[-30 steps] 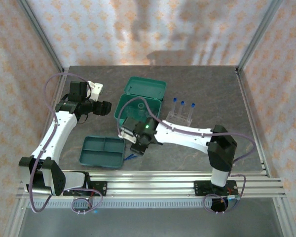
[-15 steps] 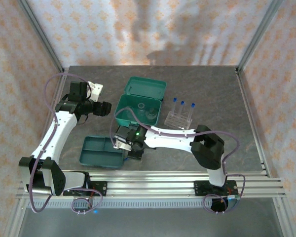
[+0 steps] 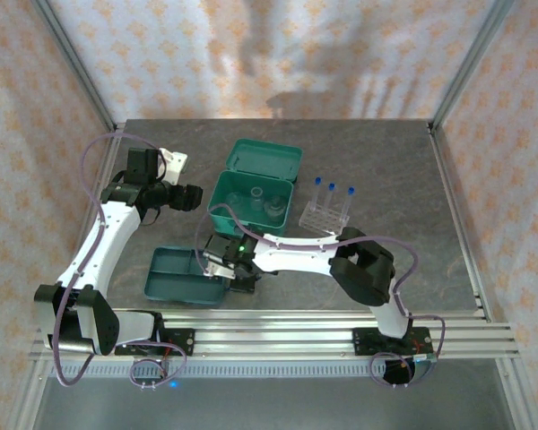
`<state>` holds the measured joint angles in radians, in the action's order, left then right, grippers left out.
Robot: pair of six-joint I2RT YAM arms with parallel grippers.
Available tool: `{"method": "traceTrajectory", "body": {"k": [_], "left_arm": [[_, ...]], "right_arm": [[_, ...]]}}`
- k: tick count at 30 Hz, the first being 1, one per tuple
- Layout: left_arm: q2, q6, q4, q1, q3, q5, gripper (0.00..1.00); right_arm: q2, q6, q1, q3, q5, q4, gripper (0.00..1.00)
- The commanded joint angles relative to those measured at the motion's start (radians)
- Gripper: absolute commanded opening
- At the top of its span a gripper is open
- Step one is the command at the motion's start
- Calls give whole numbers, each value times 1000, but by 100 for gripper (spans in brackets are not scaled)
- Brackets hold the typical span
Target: Organize the chemistry lab equipment
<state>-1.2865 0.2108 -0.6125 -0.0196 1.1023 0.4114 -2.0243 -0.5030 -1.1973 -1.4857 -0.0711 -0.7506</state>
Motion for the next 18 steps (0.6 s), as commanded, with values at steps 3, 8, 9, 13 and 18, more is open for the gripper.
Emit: {"method": "traceTrajectory", "body": {"k": [3,8,9,13,18], "left_arm": [[1,12,10,-11,-13,-15,77],[-5,12,16,-11,-15,-14,77],[-6,12,17,-11,-14,-14,77],[-8,10,20,-12,-16,-15,77],[-10,7,23,-10,-16,-13,77]], "right_arm": [[-31,-15,-4,-35,-1,-9,62],[-53,-12,-4,-46,-11,-12,60],[-55,-12,-5,-42,-11,-8,60],[-61,-6,-4,-42,-11,-7,57],[-71,-2,-4,-39,-1,-13,50]]}}
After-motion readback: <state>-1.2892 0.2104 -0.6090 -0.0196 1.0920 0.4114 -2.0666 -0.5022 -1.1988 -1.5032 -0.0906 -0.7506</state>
